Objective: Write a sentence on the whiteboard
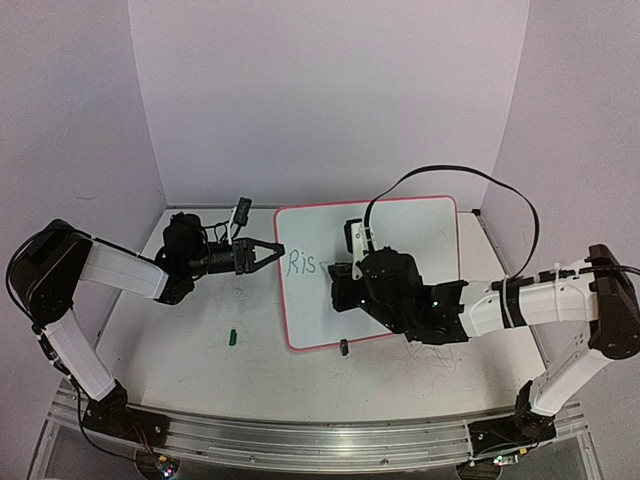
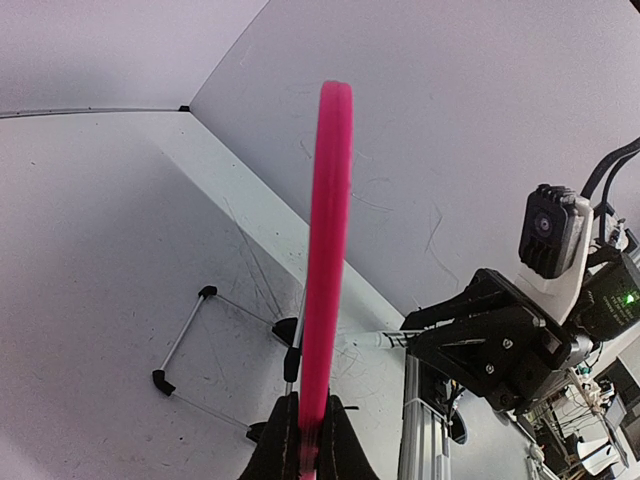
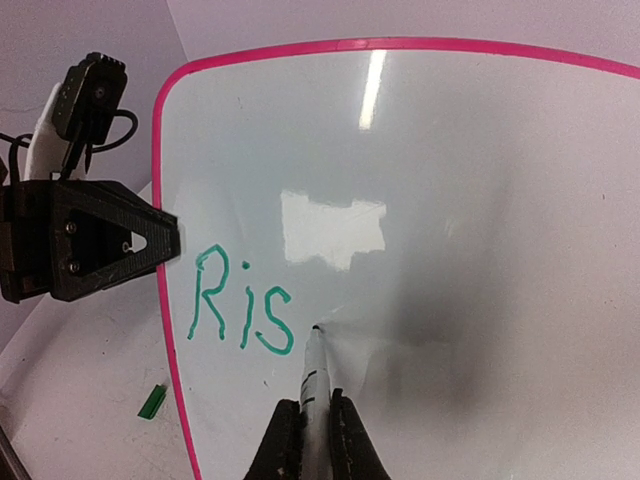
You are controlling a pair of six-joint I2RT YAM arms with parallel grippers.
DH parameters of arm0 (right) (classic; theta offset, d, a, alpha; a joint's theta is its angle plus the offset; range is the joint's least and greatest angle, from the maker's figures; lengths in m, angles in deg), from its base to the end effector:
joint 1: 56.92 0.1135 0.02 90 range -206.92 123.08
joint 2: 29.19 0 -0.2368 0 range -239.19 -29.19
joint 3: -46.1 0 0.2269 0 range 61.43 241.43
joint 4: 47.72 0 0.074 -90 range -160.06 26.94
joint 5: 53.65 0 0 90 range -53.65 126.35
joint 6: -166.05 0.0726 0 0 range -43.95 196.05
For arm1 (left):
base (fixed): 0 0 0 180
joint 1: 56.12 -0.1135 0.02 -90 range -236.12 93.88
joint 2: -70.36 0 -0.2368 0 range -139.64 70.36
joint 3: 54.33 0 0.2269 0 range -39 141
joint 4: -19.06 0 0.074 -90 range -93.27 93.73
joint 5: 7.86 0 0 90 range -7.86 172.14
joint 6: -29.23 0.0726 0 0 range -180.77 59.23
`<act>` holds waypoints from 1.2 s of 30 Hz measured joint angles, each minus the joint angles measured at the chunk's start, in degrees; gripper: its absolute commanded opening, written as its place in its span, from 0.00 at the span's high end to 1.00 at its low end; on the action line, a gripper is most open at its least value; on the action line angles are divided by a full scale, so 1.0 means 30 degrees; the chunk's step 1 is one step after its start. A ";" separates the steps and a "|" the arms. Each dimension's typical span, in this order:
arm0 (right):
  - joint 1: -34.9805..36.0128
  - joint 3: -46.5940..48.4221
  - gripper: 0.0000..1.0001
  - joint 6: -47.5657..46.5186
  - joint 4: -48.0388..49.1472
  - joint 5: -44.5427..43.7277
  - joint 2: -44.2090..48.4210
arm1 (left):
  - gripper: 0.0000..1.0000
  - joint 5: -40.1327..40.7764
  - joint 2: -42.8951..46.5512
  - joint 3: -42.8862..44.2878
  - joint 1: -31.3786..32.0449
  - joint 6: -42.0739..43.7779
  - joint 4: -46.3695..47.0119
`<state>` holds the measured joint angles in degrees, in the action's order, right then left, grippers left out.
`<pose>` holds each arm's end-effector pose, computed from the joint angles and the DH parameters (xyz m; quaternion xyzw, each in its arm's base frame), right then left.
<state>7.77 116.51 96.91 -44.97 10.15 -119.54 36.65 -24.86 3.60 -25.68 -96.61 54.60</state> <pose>0.1862 0.3187 0.2318 -0.1678 0.7775 0.2587 0.5482 0.2729 -0.2204 0.2080 0.2377 0.6739 -0.5834 0.3859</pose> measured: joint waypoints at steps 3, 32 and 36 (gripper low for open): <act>-0.0007 0.0133 1.00 -0.0015 0.0105 -0.0007 -0.0169 | 1.00 0.0000 0.0005 -0.0005 0.0000 0.0007 -0.0002; -0.0022 0.0464 1.00 0.0744 0.0094 -0.1081 -0.0441 | 1.00 0.0022 0.0007 0.0002 0.0000 0.0000 -0.0036; -0.0022 0.0464 1.00 0.0735 0.0111 -0.1241 -0.0433 | 1.00 0.0022 0.0007 -0.0004 0.0000 0.0000 -0.0036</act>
<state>7.70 117.90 99.12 -44.64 6.43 -120.84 36.71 -24.84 3.59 -25.68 -96.61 54.49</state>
